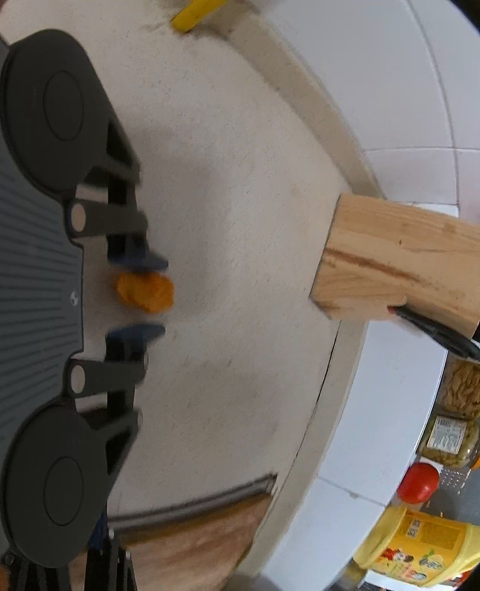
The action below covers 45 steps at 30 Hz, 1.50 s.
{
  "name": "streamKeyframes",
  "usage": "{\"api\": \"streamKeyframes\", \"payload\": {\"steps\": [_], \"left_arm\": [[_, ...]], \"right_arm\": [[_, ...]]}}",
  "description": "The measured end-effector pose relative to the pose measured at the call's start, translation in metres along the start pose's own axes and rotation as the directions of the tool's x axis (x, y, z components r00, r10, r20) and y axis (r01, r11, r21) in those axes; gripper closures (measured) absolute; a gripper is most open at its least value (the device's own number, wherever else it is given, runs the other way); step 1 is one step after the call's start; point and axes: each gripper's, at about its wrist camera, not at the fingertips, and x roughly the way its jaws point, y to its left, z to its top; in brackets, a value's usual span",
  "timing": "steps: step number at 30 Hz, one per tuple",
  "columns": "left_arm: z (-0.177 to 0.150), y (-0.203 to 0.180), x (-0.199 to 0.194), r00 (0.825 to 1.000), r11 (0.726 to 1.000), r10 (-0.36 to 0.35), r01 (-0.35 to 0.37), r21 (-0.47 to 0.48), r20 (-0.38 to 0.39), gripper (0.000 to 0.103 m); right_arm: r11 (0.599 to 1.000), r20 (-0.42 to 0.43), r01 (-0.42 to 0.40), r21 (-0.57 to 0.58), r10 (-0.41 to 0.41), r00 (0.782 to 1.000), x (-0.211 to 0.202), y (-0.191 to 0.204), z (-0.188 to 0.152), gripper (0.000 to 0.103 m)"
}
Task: Collect trash
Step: 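Grasp an orange peel with the left gripper while the right gripper grasps another peel, then lift both orange peels and carry them over the black bin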
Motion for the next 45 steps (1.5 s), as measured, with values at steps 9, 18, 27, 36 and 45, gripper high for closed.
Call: {"api": "streamKeyframes", "payload": {"steps": [9,18,27,36,45], "left_arm": [[-0.012,-0.004,-0.025,1.0,0.999,-0.009,0.01,-0.032,0.016,0.09],[-0.027,0.002,-0.058,0.999,0.997,0.006,-0.002,-0.071,0.047,0.09],[-0.049,0.023,-0.094,0.994,0.989,0.068,-0.057,-0.135,0.084,0.09],[-0.077,0.055,-0.132,0.981,0.965,0.159,-0.131,-0.227,0.11,0.09],[-0.096,0.073,-0.16,0.968,0.945,0.217,-0.176,-0.274,0.127,0.09]], "right_arm": [[1.0,0.018,-0.001,0.005,0.001,1.0,-0.016,0.007,-0.004,0.086],[0.999,0.048,-0.035,-0.008,0.036,0.998,-0.026,0.019,0.0,0.086],[0.993,0.059,-0.102,-0.067,0.106,0.993,-0.024,0.051,0.005,0.086],[0.972,0.042,-0.182,-0.149,0.19,0.981,-0.017,0.094,0.012,0.087],[0.947,0.019,-0.237,-0.215,0.247,0.969,-0.012,0.129,0.005,0.086]]}}
